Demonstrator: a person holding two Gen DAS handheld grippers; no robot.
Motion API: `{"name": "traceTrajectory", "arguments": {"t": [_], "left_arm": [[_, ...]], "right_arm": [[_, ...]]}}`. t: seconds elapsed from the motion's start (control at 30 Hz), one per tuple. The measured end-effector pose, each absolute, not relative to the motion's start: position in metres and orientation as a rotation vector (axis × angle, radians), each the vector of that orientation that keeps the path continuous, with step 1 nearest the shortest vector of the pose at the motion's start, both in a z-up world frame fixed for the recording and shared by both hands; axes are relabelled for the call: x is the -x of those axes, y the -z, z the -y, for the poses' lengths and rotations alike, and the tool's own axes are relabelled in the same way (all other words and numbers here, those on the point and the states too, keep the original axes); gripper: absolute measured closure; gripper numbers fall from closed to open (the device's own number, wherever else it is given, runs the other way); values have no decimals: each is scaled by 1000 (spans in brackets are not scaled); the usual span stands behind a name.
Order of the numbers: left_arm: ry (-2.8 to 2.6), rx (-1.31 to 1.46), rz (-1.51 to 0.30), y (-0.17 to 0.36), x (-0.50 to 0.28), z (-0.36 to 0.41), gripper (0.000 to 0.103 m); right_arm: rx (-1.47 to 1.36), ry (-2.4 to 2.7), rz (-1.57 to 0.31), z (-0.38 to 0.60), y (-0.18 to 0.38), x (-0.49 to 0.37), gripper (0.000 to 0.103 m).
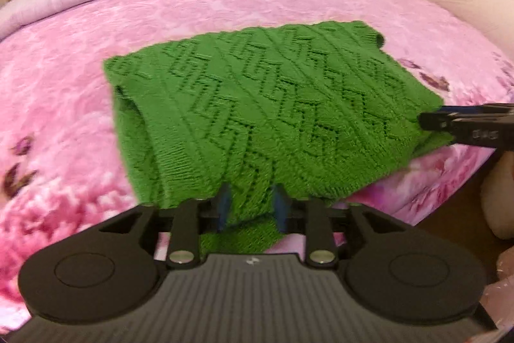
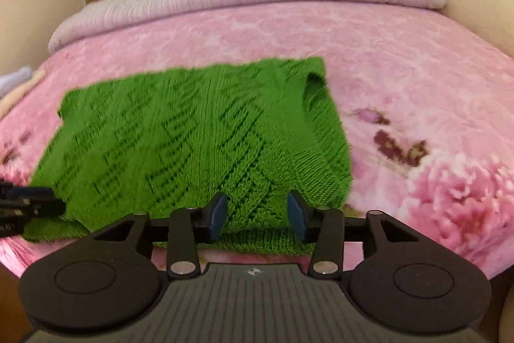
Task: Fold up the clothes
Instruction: 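Lay the folded vest down and open both grippers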
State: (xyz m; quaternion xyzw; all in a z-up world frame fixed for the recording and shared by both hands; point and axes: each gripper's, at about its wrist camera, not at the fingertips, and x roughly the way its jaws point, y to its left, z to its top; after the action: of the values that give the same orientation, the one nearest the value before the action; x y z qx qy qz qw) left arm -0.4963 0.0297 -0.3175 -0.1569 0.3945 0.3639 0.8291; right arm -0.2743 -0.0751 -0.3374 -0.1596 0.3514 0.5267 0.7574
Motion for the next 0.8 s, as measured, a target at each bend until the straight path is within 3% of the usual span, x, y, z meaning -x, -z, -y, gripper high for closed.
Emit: {"name": "traceTrajectory", "arguments": {"t": [0.03, 0.2, 0.27, 0.5, 0.8], "left_arm": [[-784, 323, -844, 316, 496, -26, 63], [-836, 317, -868, 309, 499, -12, 57], [-860, 310, -873, 305, 501, -7, 53], [-904, 272, -847, 287, 507, 16, 45], [-908, 232, -787, 265, 520, 51, 42]], "right_arm": [[337, -1131, -791, 79, 336, 274, 40], [275, -1050, -909, 96, 333, 272, 30], [259, -1010, -925, 102, 330, 272, 15], [222, -964, -904, 125, 305, 282, 15], [183, -1008, -847, 152, 276, 305, 15]]}}
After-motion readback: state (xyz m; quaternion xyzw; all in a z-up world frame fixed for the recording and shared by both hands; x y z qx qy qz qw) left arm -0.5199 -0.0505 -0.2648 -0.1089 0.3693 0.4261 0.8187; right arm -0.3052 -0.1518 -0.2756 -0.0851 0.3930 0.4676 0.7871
